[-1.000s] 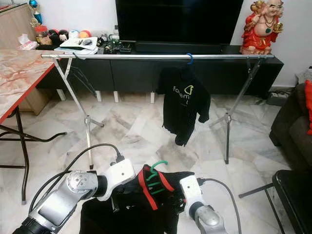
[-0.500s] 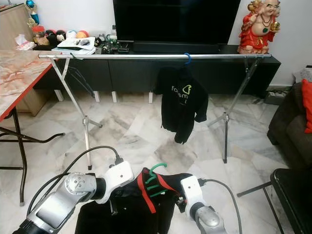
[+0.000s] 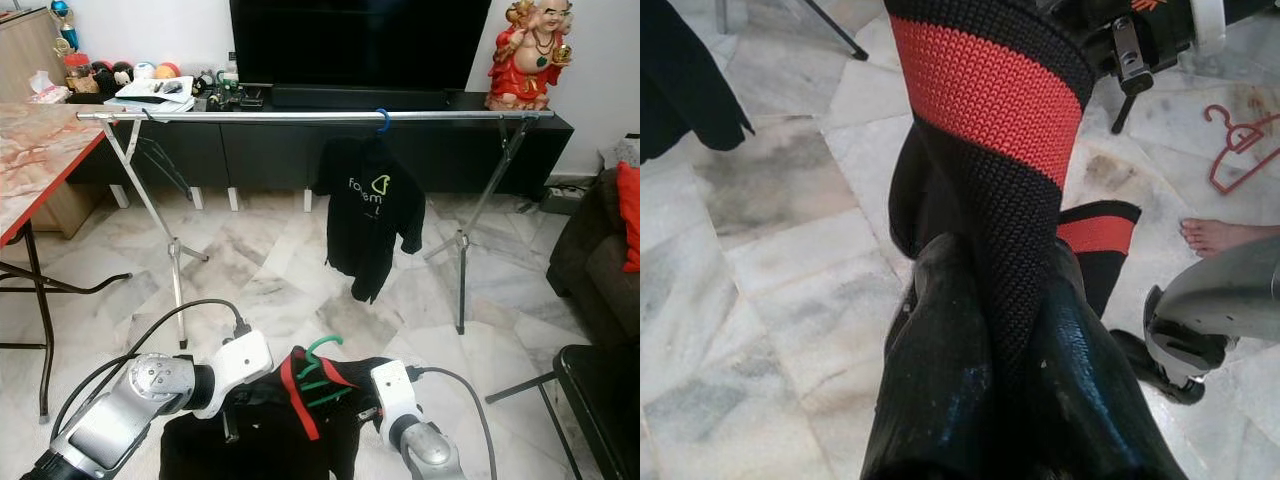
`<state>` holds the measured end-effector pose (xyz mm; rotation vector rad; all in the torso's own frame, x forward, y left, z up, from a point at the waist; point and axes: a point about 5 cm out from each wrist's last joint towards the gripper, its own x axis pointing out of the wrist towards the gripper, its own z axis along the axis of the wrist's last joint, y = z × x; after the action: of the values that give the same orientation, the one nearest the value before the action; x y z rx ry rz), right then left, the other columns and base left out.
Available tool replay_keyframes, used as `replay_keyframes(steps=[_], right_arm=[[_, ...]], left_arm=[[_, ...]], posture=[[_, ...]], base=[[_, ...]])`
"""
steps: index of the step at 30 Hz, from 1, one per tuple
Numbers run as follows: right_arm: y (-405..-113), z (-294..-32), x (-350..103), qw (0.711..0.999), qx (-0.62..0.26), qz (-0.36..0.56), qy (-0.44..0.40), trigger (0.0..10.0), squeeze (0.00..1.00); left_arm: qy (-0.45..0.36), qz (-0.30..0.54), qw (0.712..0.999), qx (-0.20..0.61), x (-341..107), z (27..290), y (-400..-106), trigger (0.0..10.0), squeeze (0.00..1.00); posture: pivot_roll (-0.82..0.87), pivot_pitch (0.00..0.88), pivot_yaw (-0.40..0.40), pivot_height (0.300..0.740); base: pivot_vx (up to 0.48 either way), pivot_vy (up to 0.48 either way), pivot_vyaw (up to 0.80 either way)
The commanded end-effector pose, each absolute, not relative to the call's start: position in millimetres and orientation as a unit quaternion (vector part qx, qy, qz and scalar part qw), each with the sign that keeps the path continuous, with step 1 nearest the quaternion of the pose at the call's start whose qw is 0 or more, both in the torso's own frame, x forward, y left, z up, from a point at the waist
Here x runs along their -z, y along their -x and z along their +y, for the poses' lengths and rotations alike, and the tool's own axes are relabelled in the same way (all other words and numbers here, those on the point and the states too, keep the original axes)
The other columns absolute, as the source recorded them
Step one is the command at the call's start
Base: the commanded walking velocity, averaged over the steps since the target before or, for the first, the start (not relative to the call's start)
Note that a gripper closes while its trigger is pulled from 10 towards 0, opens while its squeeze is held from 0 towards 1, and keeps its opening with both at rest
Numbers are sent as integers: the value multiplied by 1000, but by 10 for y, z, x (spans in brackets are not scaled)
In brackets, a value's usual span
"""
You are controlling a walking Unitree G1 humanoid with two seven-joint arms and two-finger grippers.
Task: Hang hanger
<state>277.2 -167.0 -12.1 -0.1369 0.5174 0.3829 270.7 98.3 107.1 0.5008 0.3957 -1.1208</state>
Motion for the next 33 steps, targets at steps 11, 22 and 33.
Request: replay_keyframes(steps=[11, 22, 33], right_arm=[[-2815, -1790, 84, 948, -171, 258, 78, 0, 0], [-2806, -1893, 83, 945, -165, 268, 84, 0, 0], [-2806, -1931, 79, 942, -170, 275, 89, 0, 0]], left_arm=[[-255, 165, 789, 535, -1131, 1010, -2676, 10000, 0], [-297, 133, 740, 589, -1153, 1208, -2533, 10000, 0], [-355, 163, 676, 625, -1108, 1485, -2416, 10000, 0]], posture=[[99, 34, -38, 740], [99, 31, -39, 740], [98, 28, -42, 740]], base=[[0, 0, 0], [0, 0, 0], [0, 0, 0]])
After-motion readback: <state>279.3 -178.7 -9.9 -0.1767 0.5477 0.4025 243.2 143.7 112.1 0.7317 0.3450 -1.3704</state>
